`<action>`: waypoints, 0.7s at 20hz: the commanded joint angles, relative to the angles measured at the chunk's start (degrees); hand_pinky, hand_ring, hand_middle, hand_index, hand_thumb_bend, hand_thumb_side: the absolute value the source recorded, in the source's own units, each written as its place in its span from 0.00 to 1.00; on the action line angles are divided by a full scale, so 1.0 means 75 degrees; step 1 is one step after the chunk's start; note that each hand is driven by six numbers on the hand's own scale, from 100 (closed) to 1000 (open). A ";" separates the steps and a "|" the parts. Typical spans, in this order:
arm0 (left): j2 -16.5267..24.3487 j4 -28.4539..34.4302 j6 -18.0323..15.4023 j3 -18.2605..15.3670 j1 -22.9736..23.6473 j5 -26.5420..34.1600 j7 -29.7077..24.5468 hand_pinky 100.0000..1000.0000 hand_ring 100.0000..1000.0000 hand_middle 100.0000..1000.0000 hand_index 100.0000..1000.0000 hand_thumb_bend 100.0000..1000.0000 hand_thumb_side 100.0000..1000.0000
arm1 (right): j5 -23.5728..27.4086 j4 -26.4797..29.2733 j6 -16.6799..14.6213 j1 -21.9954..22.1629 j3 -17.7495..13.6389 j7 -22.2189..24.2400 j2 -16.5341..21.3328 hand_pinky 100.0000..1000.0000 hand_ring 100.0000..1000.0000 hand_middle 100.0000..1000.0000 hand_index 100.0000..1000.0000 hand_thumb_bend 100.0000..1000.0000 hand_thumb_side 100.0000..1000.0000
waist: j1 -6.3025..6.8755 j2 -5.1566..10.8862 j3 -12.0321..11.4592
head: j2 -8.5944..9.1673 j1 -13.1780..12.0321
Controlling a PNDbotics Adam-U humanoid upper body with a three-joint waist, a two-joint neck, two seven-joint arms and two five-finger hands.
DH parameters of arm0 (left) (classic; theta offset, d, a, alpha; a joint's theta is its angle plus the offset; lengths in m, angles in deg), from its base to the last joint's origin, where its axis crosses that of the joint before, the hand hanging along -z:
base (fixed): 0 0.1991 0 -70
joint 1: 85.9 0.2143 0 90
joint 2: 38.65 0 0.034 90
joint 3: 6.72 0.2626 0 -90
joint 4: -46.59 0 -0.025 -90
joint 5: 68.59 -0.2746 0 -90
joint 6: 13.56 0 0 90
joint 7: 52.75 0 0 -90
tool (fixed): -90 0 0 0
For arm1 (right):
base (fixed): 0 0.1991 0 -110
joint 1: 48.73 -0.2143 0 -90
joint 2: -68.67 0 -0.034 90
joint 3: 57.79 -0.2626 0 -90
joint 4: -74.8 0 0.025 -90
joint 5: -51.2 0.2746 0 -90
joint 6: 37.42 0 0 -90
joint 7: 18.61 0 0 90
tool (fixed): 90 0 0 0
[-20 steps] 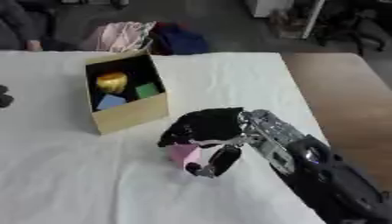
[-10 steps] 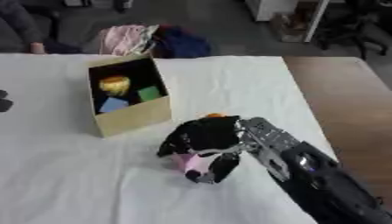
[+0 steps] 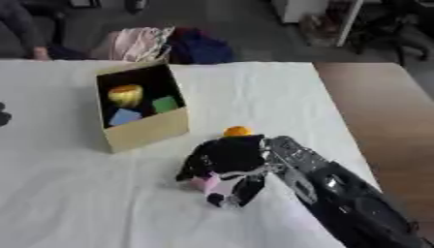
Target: Pick up objects on the table and place them in the box.
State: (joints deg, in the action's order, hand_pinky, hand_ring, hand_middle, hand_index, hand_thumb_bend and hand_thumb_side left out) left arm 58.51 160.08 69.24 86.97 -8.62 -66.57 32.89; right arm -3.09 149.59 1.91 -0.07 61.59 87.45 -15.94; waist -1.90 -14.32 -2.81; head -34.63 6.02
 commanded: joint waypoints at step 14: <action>0.0049 0.0147 -0.0034 -0.0086 0.0013 0.0079 0.0021 0.75 0.69 0.67 0.87 0.00 0.52 | 0.0838 0.0367 -0.0173 -0.0253 -0.0815 -0.0879 0.0509 0.76 0.64 0.61 0.95 0.00 0.18 | -0.0077 0.0124 0.0062 | 0.0062 0.0038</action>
State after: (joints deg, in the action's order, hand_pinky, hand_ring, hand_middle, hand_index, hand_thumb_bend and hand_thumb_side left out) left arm 58.48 160.08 69.10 86.92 -8.26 -66.34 33.03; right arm 2.42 151.09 0.65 -0.97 56.49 80.98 -13.86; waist -1.90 -14.32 -2.41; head -34.64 6.16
